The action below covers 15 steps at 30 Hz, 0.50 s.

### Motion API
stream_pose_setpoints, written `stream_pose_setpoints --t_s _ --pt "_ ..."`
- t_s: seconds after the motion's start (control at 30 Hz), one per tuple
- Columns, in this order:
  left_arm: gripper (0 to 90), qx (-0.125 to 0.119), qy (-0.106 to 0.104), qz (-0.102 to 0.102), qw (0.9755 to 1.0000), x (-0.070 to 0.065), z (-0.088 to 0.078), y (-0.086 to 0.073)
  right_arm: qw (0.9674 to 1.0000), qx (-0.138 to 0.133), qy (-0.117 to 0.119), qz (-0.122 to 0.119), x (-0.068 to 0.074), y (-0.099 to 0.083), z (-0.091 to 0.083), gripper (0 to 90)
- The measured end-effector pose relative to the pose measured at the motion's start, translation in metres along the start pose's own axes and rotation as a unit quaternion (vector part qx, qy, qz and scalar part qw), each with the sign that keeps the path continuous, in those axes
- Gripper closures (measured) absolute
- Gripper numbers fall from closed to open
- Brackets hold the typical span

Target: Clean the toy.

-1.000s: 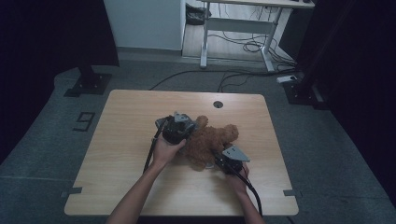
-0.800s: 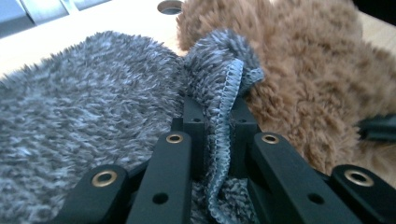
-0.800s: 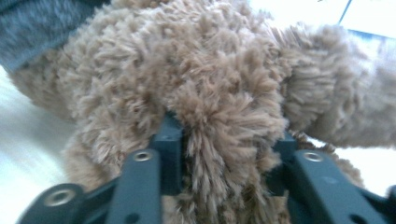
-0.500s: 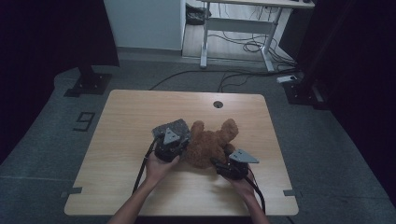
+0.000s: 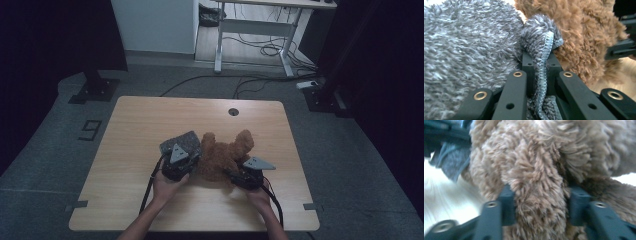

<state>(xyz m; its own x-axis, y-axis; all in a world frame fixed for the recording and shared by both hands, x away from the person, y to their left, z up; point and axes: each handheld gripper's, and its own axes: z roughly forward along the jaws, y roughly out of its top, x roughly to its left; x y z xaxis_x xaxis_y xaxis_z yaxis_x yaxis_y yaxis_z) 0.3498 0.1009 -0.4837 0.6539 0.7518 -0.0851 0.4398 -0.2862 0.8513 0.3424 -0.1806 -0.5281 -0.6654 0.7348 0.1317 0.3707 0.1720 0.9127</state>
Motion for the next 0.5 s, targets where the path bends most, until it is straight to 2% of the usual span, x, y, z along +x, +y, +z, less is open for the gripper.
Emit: stream_pose_setpoints --t_s 0.1,0.27,0.3,0.4,0.5 --pt "80.8 0.000 -0.010 -0.009 0.9999 -0.004 -0.007 0.010 0.9999 0.003 -0.002 -0.015 0.004 -0.007 -0.002 62.4" --pt "80.1 -0.018 -0.019 0.022 0.9994 -0.032 -0.012 0.044 0.9992 -0.009 -0.021 -0.034 0.010 -0.017 -0.004 64.9" --pt "80.1 -0.022 -0.027 0.031 0.9989 -0.041 -0.010 0.055 0.9990 -0.011 -0.024 -0.037 0.011 -0.018 -0.004 65.2" --pt "80.0 -0.027 -0.043 0.058 0.9970 -0.068 0.000 0.080 0.9978 -0.014 -0.035 -0.054 0.015 -0.022 -0.005 65.4" --pt "80.0 -0.009 -0.060 0.073 0.9955 -0.093 0.024 0.101 0.9966 -0.015 -0.045 -0.068 0.018 -0.023 -0.005 65.4"
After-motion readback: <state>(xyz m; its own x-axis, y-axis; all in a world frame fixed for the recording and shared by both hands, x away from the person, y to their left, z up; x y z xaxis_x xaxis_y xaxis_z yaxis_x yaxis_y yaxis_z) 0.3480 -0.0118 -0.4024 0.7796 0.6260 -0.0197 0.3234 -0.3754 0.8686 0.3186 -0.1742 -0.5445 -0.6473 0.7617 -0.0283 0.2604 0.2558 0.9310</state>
